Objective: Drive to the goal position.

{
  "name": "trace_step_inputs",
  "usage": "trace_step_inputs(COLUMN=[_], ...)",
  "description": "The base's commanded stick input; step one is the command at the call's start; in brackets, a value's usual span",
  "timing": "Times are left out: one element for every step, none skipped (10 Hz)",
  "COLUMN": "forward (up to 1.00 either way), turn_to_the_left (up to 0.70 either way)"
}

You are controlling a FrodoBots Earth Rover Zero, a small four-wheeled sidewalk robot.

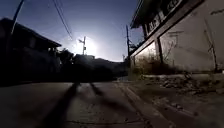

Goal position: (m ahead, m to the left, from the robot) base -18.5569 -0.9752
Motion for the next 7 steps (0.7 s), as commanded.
trace_step_inputs(forward=[1.00,1.00,1.00,0.95,0.89,0.81,0.77], turn_to_the_left=[0.00,0.00,0.00,0.00,0.00,0.00,0.01])
